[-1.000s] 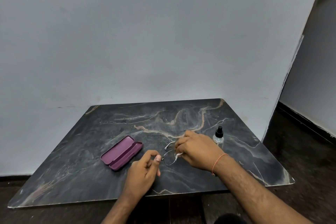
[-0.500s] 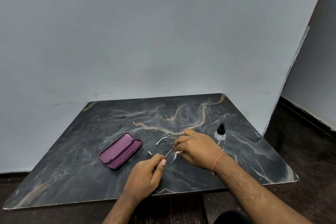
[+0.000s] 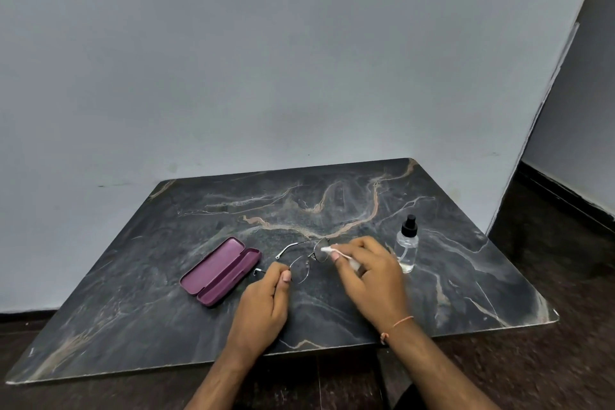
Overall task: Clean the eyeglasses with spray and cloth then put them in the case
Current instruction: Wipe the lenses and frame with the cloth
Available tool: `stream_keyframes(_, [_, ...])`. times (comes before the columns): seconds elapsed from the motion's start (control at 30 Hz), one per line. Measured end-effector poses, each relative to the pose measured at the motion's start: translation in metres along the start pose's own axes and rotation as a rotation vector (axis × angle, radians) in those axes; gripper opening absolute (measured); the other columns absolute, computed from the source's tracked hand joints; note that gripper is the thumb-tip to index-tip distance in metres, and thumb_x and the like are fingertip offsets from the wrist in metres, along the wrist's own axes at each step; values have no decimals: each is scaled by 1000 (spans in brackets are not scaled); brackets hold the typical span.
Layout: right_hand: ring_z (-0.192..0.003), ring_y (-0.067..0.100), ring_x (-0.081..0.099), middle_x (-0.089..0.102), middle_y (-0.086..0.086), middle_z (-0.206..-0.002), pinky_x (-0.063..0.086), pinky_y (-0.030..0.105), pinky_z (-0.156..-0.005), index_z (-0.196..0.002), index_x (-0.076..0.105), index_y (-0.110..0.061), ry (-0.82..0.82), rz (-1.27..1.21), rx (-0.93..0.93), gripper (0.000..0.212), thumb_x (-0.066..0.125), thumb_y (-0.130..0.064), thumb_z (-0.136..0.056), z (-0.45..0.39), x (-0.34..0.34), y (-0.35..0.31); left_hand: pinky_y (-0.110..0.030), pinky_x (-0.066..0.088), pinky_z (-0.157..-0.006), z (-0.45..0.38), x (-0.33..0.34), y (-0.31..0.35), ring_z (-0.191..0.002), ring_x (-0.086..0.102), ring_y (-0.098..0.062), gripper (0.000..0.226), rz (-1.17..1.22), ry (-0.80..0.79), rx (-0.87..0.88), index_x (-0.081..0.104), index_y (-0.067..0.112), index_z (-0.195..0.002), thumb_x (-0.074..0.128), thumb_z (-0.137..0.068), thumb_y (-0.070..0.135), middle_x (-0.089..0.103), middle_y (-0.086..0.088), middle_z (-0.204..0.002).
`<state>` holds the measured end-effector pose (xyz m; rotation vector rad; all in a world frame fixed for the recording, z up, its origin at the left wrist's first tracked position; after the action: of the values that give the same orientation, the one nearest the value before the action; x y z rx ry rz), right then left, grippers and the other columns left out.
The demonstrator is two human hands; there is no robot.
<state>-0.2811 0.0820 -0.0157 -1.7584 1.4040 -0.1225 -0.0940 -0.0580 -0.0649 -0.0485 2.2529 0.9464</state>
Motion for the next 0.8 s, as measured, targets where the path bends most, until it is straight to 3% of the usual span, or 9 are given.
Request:
stream_keyframes(0.13, [-88,2,73,74,-18,-91,53,14,-76,-108,86,-32,58,-188,143,15,82,-29,-94,14,26,4,-39,47,-57,1,5,-4,-56,58,-17,34,24,-33,-9,48,34,-95,32,-112,58,58,-2,-65])
stream_keyframes(0.27, [-91,-4,73,77,-23,-97,53,11,-78,-114,84,-34,-5,-205,131,20,81,-27,-96,30,54,1,-35,44,-56,1,4,-4,-55,55,-17,29,77,-30,-12,48,35,-93,35,-112,53,58,-2,-67])
stream_keyframes(0.43, [-91,-5,73,77,-25,-100,51,7,-78,-118,82,-37,-30,-186,93,23,79,-30,-96,31,61,1,-43,47,-60,-1,7,-5,-58,55,-18,29,106,-61,-30,46,35,-90,36,-111,51,58,-3,-67])
stream_keyframes(0.57, [-89,-2,74,77,-23,-97,56,14,-77,-119,82,-37,-43,-202,79,23,79,-29,-97,32,64,0,-43,46,-59,0,14,-5,-56,50,-11,31,116,-115,-24,44,32,-88,35,-111,51,57,-2,-68])
stream_keyframes(0.67, [-92,0,75,78,-20,-100,61,25,-78,-119,83,-33,-76,-237,43,23,79,-31,-96,33,67,-3,-41,47,-60,-1,16,-4,-60,56,-16,34,118,-129,-13,46,28,-90,34,-111,51,61,0,-73])
stream_keyframes(0.8, [-96,-1,76,81,-20,-106,63,27,-80,-112,86,-28,-109,-285,-46,20,81,-26,-93,38,70,-13,-31,44,-58,-1,15,-8,-60,56,-14,39,148,-119,-29,48,26,-91,34,-112,55,61,2,-73])
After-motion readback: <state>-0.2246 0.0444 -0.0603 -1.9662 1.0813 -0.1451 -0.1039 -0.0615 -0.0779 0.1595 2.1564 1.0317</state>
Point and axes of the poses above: each hand's wrist, its own z-axis away from the middle knuckle, its own x-axis out of the palm, y = z × x, the point moved 10 cm from there along -z, towards the middle knuckle
